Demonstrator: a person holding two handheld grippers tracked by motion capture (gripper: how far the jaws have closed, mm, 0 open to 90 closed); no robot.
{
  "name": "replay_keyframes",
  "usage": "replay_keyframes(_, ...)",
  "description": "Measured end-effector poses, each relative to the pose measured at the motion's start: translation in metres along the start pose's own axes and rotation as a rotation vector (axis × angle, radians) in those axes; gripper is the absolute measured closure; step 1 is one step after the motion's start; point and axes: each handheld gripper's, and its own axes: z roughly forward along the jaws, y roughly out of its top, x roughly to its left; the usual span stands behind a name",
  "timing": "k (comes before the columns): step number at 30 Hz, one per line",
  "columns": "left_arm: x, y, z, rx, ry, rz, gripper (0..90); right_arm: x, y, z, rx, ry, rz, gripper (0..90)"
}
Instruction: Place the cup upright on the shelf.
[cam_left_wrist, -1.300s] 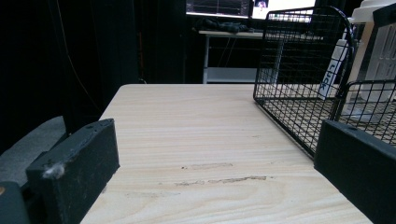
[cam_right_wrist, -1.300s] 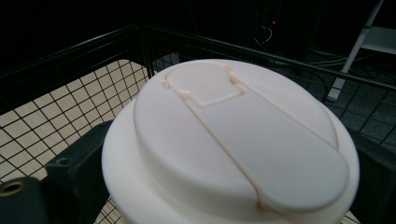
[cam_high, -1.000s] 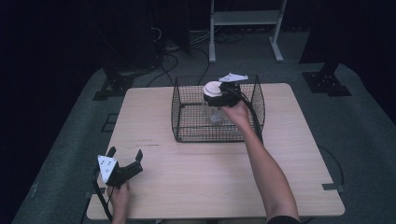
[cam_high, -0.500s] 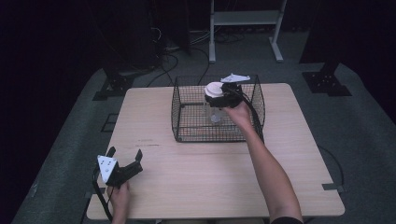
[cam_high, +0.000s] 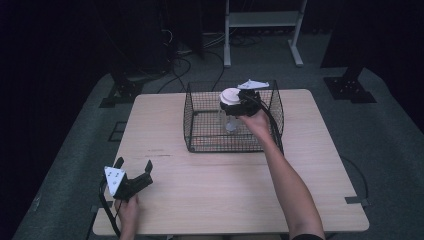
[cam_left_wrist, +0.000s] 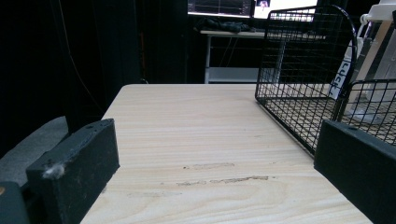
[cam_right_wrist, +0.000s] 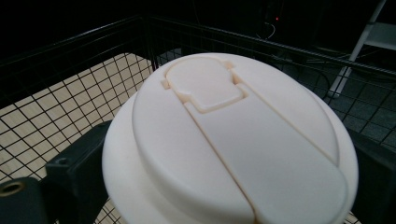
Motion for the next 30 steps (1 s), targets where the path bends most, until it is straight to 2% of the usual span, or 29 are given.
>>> replay_keyframes(17, 0.000, 0.000, 0.000, 0.001, 0.000, 0.001, 0.0, 0.000, 0.002, -0.003, -0.027, -0.018, 0.020, 0.0)
replay_keyframes(20, 0.000, 0.000, 0.000, 0.001, 0.000, 0.002, 0.0, 0.000, 0.004, -0.007, -0.048, -0.025, 0.019, 0.0)
replay_keyframes(30, -0.001, 0.000, 0.000, 0.004, -0.001, 0.008, 0.0, 0.000, 0.013, -0.026, -0.110, 0.001, 0.042, 0.0)
